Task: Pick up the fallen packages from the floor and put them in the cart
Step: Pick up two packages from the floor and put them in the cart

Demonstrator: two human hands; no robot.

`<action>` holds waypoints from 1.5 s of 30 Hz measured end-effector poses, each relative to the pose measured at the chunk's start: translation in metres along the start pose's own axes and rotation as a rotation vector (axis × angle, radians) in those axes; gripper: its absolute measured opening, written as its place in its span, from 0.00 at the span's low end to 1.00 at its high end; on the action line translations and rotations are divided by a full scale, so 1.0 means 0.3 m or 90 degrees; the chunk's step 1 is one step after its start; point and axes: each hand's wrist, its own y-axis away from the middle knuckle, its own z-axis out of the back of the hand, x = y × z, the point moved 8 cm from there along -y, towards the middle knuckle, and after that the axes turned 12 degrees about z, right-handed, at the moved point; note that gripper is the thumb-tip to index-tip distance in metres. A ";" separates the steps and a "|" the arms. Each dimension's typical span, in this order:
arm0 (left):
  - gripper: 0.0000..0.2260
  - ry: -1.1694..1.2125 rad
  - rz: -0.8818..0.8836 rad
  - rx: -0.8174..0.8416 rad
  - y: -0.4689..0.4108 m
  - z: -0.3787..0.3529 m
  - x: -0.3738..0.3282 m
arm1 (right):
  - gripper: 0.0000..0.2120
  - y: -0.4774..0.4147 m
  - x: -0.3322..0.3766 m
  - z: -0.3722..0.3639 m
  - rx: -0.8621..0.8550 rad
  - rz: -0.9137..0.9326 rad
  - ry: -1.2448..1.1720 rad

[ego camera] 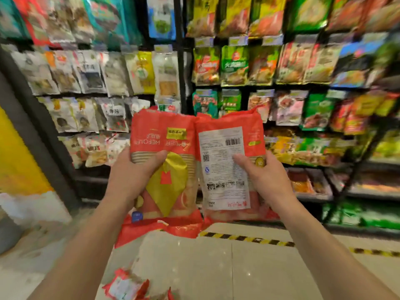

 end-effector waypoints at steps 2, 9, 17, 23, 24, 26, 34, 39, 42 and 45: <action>0.27 -0.005 -0.028 0.052 0.073 -0.172 -0.109 | 0.27 0.007 -0.013 0.202 -0.048 0.008 0.026; 0.33 0.023 -0.094 0.211 0.352 -0.821 -0.353 | 0.22 0.133 -0.123 0.926 -0.209 -0.041 0.093; 0.32 0.021 -0.101 0.465 0.756 -1.510 -0.435 | 0.21 0.441 -0.302 1.553 -0.416 -0.136 0.146; 0.19 -0.047 -0.151 0.635 1.040 -1.917 -0.471 | 0.17 0.698 -0.384 1.801 -0.557 -0.209 0.195; 0.19 -0.061 -0.164 0.658 1.086 -1.975 -0.473 | 0.17 0.744 -0.400 1.833 -0.587 -0.222 0.201; 0.25 -0.087 -0.194 0.705 1.190 -2.089 -0.476 | 0.21 0.843 -0.427 1.887 -0.644 -0.251 0.213; 0.25 -0.194 -0.225 0.927 1.701 -2.450 -0.270 | 0.23 1.328 -0.537 2.006 -0.846 -0.404 0.268; 0.23 -0.248 -0.175 1.013 2.005 -2.581 -0.043 | 0.28 1.622 -0.696 2.043 -0.921 -0.489 0.217; 0.29 -0.306 -0.167 1.039 2.145 -2.645 0.101 | 0.25 1.769 -0.803 2.073 -0.941 -0.523 0.202; 0.31 -0.366 -0.115 1.056 2.280 -2.711 0.259 | 0.17 1.919 -0.934 2.114 -0.946 -0.563 0.162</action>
